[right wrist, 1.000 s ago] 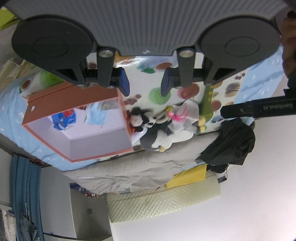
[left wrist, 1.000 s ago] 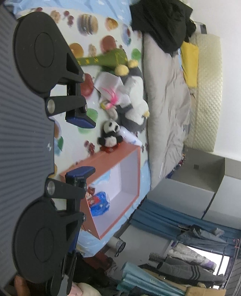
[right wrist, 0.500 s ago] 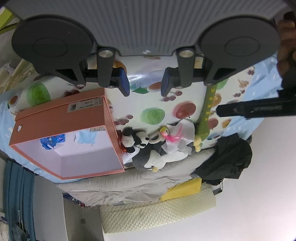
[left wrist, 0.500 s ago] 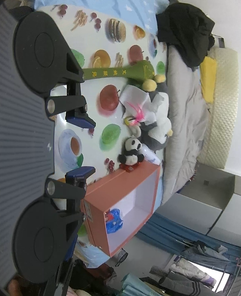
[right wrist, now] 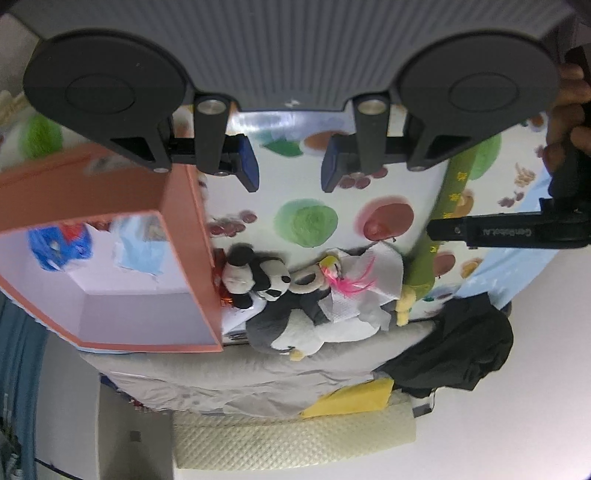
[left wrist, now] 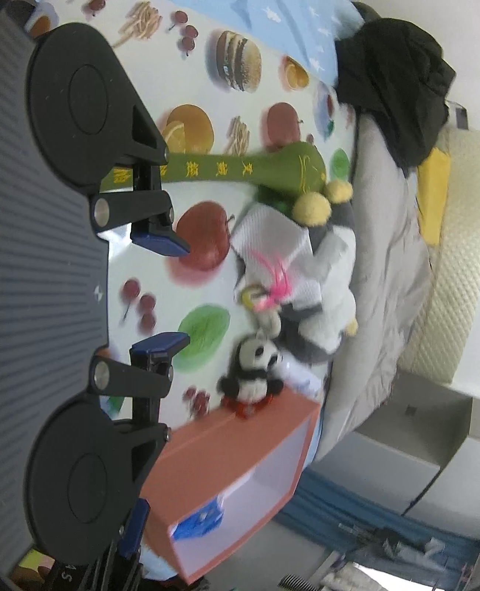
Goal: Organize soft objects
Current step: 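Withdraw both tools from the box toward the white tissue by the plush toys, then grasp the white tissue with the left gripper while the right gripper grasps the pink-feathered toy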
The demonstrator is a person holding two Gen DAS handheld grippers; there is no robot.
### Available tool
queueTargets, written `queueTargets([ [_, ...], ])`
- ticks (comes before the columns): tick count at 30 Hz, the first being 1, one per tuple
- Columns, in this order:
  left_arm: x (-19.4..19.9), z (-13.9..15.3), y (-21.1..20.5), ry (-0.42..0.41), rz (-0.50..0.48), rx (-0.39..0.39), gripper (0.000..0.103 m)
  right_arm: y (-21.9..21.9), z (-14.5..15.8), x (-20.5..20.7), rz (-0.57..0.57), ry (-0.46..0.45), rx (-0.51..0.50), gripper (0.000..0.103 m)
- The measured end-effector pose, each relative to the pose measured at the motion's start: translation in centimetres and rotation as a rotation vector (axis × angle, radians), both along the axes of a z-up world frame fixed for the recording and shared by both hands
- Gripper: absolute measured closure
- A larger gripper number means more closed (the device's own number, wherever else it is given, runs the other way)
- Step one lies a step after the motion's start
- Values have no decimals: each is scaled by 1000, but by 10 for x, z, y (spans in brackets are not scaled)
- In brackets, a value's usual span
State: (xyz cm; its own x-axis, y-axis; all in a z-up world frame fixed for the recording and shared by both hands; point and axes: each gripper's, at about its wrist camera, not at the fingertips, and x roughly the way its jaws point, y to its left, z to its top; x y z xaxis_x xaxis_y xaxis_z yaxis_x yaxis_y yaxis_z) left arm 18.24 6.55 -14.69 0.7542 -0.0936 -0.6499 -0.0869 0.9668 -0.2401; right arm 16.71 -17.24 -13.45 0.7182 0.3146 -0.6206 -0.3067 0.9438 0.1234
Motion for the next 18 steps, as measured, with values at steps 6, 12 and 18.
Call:
queueTargets([
  [6,41,-27,26,18,65,9,50,20,-21,45,41,18,2,47],
  [12,87,-49,41,29,70,25,38,34,-36,96,44,81,112,47],
  [18,128,-65,44,28,49,90,31,52,-53,148,33,133,222,47],
])
